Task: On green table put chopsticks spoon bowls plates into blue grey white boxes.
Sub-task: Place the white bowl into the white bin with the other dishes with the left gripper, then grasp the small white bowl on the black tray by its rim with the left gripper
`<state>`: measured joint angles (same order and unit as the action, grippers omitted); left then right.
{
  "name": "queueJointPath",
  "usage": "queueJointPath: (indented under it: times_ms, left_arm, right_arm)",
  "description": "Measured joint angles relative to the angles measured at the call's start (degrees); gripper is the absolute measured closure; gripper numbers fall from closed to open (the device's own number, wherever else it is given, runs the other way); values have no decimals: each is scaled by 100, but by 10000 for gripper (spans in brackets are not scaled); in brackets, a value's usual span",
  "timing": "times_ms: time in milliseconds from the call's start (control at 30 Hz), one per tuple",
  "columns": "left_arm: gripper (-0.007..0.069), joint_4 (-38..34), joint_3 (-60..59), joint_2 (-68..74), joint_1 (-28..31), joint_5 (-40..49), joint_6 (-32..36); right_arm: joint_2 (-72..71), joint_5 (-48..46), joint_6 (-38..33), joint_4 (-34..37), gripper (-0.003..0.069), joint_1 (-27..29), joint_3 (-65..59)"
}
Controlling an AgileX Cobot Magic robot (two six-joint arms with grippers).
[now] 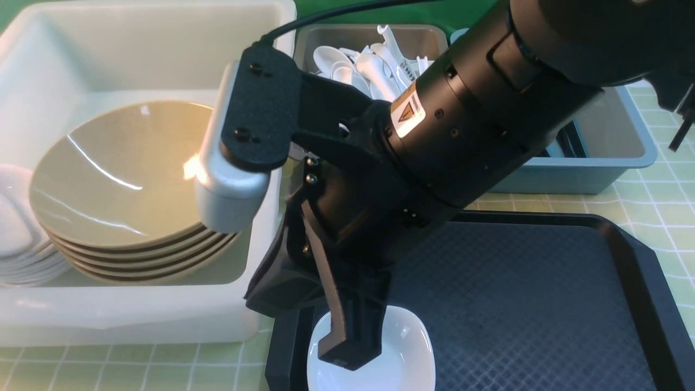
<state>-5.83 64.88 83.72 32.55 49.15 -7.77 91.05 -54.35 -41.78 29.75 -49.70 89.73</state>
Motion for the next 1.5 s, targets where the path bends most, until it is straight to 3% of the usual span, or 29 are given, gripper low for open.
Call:
queueJointPath:
  times_ms: [133,433,533,700,767,933,1000,1033,1067,1100,1200,1333,1500]
  left_arm:
    - [403,40,0,6,-6,-5,-74]
    - [2,200,0,-290,-92,243,-88]
    - [-39,373,0,-629,-92,320,-88]
    - [-39,401,0,-1302,-409,351,82]
    - [-39,364,0,-1632,-858,351,335]
    - [-22,-357,0,-2046,-2800,480,1855]
    - [7,-754,0,-1926,-3884,704,2646]
    - [15,-807,0,-1907,-3972,734,2691]
    - [36,-918,0,-1732,-4560,782,2950]
    - [42,-934,0,-1670,-4721,782,2997]
    - [111,-686,160,-836,-6021,752,3370]
    - [162,-218,530,163,-6888,799,3651]
    - [217,113,1054,1306,-7453,848,3823]
  right_arm:
    - [0,64,31,0,612,0,0]
    - [-164,371,503,12,601,150,0]
    - [-341,417,737,24,596,381,-6]
    - [-728,622,872,29,589,799,-358]
    - [-1005,815,876,29,586,973,-689]
    - [-1910,1251,864,27,582,1145,-1862]
    - [-2361,1230,844,27,580,1145,-2306]
    - [-2428,1229,844,27,580,1145,-2337]
    - [-2623,1188,838,27,580,1145,-2517]
    - [-2710,1162,834,27,580,1151,-2557]
    - [-3089,895,832,27,575,1151,-2704]
    - [-3265,761,883,27,571,1151,-2710]
    - [-3273,725,1115,27,568,1151,-2721]
